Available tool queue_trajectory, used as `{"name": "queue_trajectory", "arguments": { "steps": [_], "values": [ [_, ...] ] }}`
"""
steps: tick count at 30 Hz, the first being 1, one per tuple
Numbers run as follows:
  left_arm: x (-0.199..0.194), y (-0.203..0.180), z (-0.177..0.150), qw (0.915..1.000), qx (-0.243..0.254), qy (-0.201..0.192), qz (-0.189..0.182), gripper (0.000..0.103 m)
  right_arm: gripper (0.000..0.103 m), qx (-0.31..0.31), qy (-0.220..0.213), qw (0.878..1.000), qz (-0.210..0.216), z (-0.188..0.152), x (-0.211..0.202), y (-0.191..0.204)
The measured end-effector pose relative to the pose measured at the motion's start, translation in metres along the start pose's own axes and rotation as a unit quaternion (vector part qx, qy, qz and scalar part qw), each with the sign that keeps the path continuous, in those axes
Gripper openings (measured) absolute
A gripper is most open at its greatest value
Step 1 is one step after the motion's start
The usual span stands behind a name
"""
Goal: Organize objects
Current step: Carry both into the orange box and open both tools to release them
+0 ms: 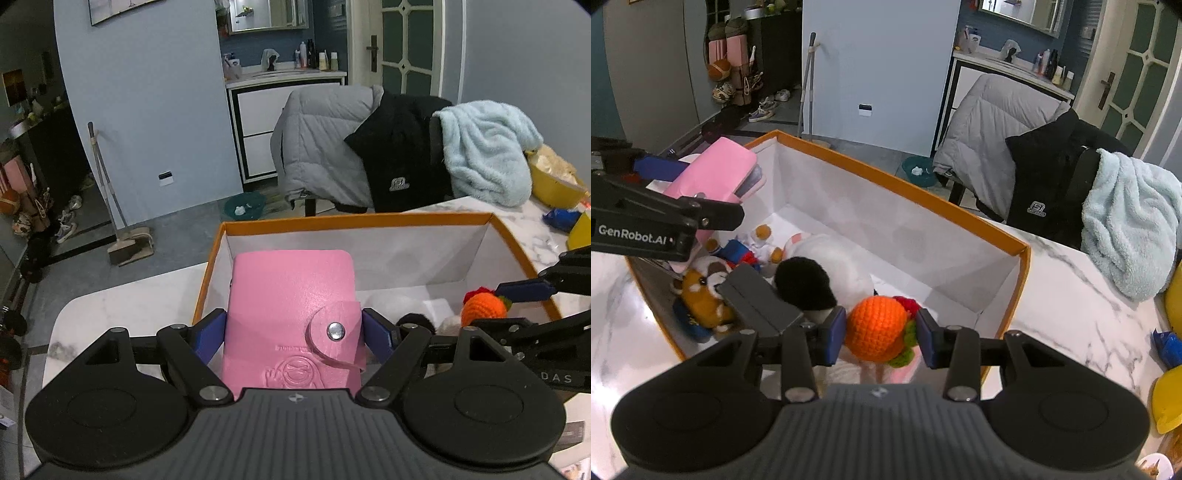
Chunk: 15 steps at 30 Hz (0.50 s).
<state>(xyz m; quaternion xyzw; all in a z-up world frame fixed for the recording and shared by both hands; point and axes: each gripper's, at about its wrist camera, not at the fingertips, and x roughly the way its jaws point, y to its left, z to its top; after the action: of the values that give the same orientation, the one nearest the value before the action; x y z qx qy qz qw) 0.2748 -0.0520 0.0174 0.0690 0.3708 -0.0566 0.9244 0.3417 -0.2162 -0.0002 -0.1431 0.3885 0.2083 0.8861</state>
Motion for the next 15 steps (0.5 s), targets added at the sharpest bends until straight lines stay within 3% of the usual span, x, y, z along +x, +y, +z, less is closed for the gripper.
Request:
{"name": "queue_trajectory", "arguments": {
  "steps": [15],
  "values": [
    [0.025,0.003,-0.010,0.9993,0.005,0.031,0.020,0.092,0.044,-0.004,0.002,1.000,-0.011,-0.005,0.017,-0.001]
  ]
}}
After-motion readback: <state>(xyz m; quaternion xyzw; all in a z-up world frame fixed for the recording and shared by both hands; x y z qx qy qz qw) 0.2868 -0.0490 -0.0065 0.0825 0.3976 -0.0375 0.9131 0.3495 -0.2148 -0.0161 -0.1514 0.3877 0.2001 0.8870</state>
